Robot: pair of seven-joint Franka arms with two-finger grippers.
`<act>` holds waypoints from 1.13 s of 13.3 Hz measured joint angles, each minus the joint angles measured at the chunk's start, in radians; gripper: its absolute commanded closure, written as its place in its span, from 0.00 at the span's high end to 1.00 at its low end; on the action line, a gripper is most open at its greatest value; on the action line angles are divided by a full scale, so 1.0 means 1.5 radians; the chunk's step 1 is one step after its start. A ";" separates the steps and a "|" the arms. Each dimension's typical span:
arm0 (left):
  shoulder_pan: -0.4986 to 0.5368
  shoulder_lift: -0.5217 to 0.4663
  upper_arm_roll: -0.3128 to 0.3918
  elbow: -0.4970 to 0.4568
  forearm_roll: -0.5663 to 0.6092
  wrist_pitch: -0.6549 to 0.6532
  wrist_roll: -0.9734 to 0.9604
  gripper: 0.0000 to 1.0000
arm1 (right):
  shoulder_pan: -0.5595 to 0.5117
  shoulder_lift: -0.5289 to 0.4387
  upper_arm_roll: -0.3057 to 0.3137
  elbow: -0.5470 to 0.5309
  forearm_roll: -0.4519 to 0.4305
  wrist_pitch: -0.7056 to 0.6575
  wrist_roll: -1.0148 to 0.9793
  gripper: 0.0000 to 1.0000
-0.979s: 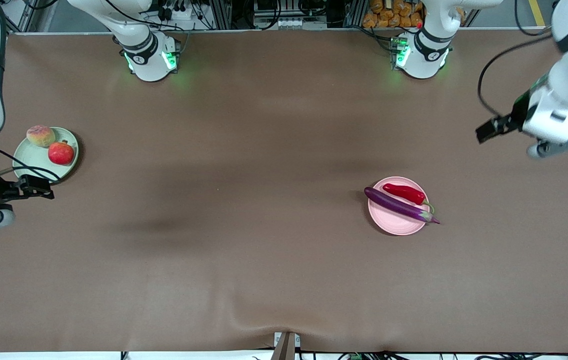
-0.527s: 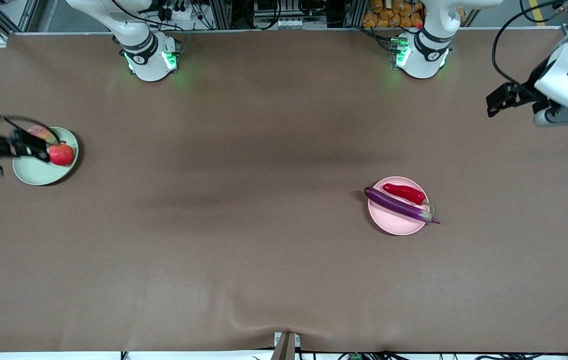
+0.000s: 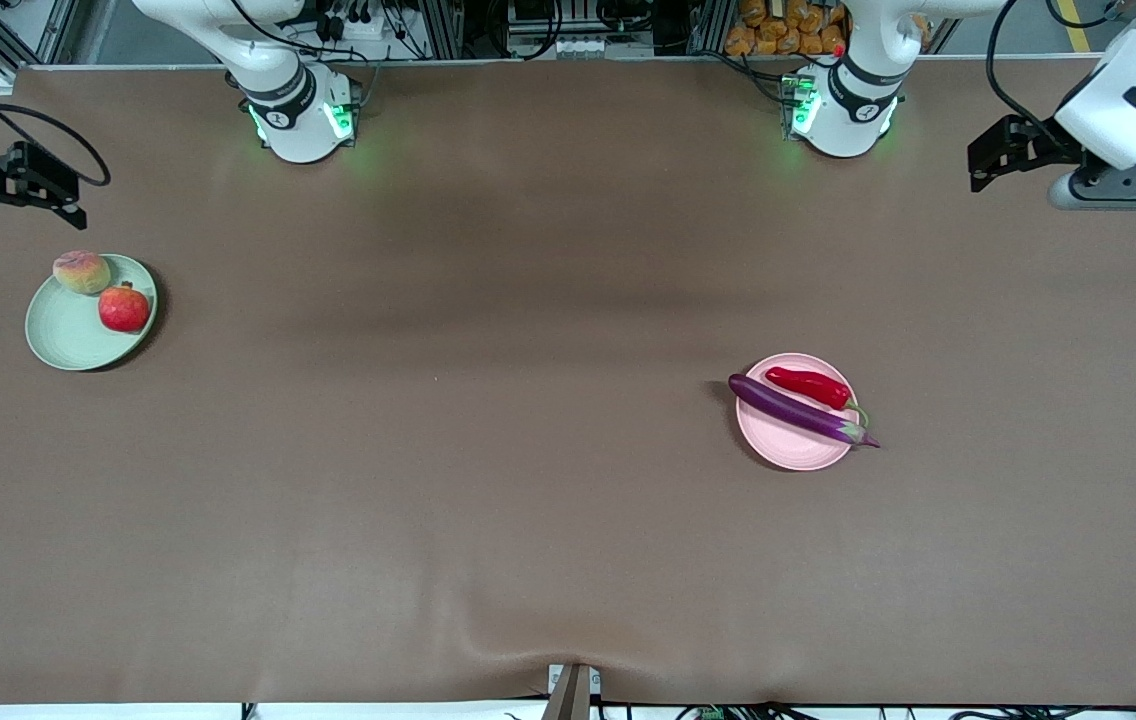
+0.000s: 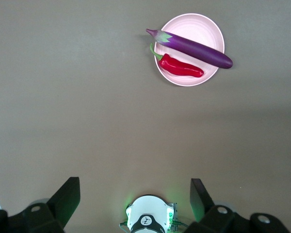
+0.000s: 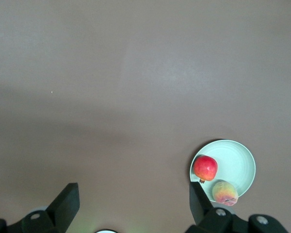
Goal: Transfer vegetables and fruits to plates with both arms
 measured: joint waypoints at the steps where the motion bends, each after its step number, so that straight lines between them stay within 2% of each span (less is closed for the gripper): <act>1: 0.014 0.000 -0.005 0.007 0.000 0.000 0.002 1.00 | 0.000 0.002 -0.009 0.000 0.018 0.013 0.000 1.00; 3: 0.035 0.000 -0.020 0.018 0.000 -0.001 0.004 1.00 | 0.000 0.015 -0.026 0.017 0.030 0.020 0.000 1.00; 7: 0.037 0.014 -0.026 0.032 -0.002 -0.001 0.004 1.00 | 0.000 0.053 -0.030 0.079 0.030 -0.005 0.000 1.00; 10: 0.039 0.042 -0.026 0.062 -0.003 -0.001 0.004 1.00 | 0.000 0.059 -0.028 0.088 0.026 -0.018 0.000 1.00; 15: 0.042 0.049 -0.027 0.072 -0.003 -0.007 0.004 1.00 | 0.000 0.059 -0.028 0.092 0.026 -0.036 -0.001 1.00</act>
